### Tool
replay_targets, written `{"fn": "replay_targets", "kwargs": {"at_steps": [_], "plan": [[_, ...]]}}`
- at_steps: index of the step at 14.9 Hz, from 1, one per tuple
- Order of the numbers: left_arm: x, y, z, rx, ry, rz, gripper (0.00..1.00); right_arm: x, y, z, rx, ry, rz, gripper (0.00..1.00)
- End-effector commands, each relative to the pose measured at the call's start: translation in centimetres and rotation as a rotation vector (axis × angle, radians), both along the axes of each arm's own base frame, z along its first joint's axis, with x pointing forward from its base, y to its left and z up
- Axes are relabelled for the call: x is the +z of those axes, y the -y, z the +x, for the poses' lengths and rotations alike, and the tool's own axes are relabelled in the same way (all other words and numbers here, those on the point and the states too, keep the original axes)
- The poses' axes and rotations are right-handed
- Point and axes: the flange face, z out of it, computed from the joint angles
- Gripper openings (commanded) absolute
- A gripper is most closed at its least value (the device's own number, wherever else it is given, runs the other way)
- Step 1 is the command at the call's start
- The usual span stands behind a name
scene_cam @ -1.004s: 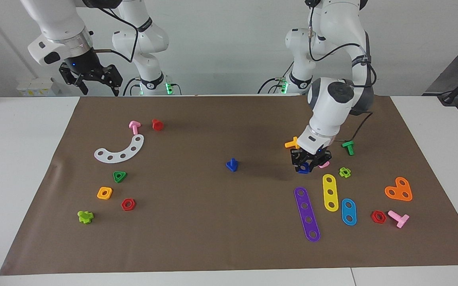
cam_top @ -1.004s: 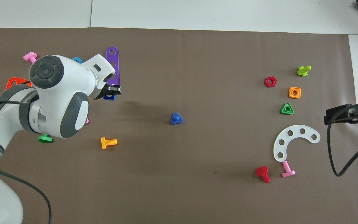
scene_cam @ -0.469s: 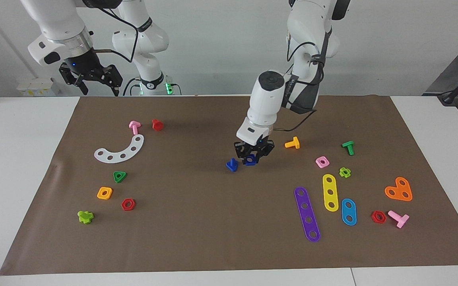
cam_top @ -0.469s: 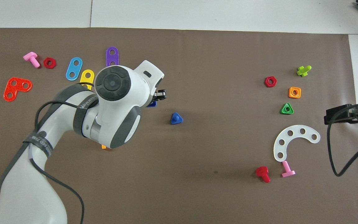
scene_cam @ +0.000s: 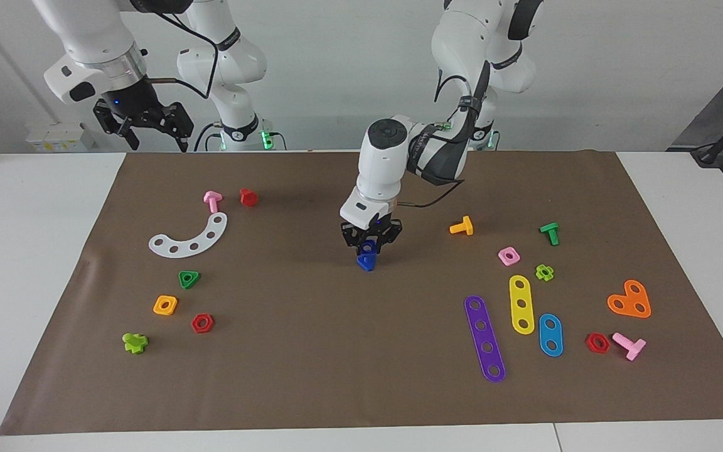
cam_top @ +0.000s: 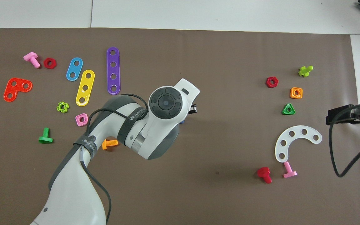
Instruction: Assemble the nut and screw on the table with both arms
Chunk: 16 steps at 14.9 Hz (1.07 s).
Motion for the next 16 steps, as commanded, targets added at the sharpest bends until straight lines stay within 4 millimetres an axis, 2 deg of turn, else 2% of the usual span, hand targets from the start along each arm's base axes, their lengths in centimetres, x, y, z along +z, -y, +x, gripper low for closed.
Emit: {"fn": "replay_targets", "kwargs": {"at_steps": [1, 10, 15, 16], "plan": [[-1.0, -0.4, -0.6, 0.005, 0.019, 0.012, 0.02, 0.0, 0.2, -0.5, 0.029, 0.017, 0.006, 1.00], [-2.6, -0.3, -1.7, -0.009, 0.032, 0.003, 0.05, 0.0, 0.2, -0.5, 0.029, 0.017, 0.006, 1.00], [-2.6, -0.3, -1.8, -0.015, 0.032, 0.004, 0.08, 0.0, 0.2, -0.5, 0.029, 0.017, 0.006, 1.00], [-2.6, -0.3, -1.8, -0.017, 0.033, 0.004, 0.24, 0.0, 0.2, -0.5, 0.029, 0.017, 0.006, 1.00]]}}
